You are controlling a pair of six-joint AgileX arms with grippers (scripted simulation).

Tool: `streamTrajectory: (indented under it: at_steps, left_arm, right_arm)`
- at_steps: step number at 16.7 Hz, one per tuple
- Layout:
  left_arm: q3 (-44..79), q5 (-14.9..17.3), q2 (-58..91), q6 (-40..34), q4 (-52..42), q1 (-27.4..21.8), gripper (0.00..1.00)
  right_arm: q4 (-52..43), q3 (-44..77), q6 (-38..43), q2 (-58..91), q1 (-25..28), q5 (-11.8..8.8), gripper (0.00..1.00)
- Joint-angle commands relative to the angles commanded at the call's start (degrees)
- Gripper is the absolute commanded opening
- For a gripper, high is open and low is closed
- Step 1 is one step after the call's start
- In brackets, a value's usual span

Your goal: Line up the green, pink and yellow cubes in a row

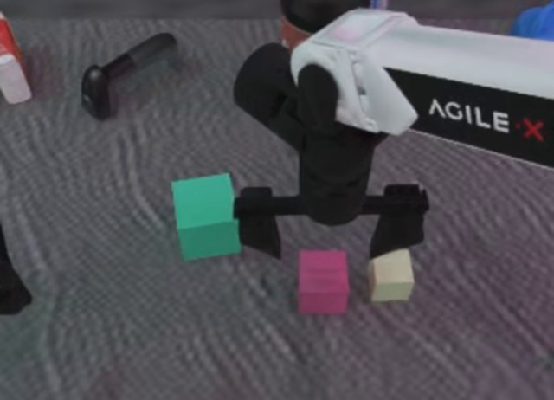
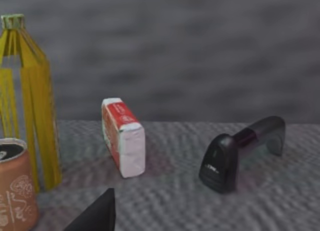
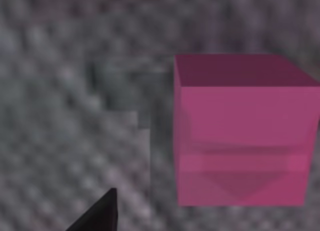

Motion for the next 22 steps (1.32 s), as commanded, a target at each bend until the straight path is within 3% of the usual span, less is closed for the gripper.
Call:
streamTrajectory:
  at_steps: [7, 11, 17, 22]
  left_arm:
    - [0.5, 0.02, 0.5, -0.22, -0.36, -0.17, 1.0]
    - [7.85, 0.1, 7.88, -3.17, -5.44, -2.4, 1.0]
    - [31.38, -0.05, 34.74, -11.96, -21.27, -8.62, 1.0]
    - [54.44, 0.06, 66.52, -20.84, -38.27, -15.12, 1.0]
  right_arm:
    - [-0.59, 0.29, -0.41, -0.9, -0.4, 0.14, 1.0]
    - [3.84, -6.1, -4.26, -8.91, -3.33, 1.75, 1.0]
    - [16.41, -27.84, -14.95, -33.54, -13.11, 4.69, 1.0]
    - [29.81, -51.9, -25.47, -59.38, -23.38, 5.35, 1.0]
